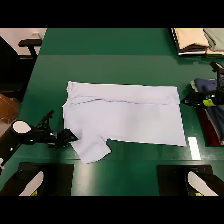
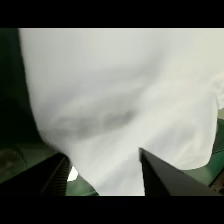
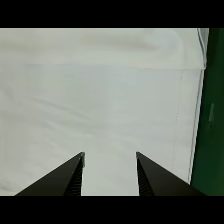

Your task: Fold the shirts.

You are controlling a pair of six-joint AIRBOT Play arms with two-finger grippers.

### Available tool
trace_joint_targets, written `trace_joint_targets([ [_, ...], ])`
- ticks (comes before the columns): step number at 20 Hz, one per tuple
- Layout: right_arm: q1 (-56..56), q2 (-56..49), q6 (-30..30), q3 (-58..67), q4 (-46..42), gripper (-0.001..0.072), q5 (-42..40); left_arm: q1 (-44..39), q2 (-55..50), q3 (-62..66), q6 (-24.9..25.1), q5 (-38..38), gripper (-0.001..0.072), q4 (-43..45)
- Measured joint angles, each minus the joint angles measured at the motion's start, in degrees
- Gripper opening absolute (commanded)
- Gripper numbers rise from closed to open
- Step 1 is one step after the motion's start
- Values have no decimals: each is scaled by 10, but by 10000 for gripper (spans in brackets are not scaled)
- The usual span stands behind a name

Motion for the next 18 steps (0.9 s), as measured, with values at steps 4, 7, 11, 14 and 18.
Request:
trace_joint_targets([
  [4,-5,4,0,-2,0,384,11,0,3,-8,37,12,23,-44],
  [7,-40,5,-5,-28,-6,388,44,0,3,7,56,-7,23,-55],
  [11,-145,4,-7,-123,-43,594,75,0,4,40,66,-31,23,-42],
  [14,-219,-11,-9,-200,-54,497,83,0,4,58,71,-32,24,-38],
  [18,-251,-47,-16,-262,-36,361,77,0,3,66,73,-29,24,-34],
])
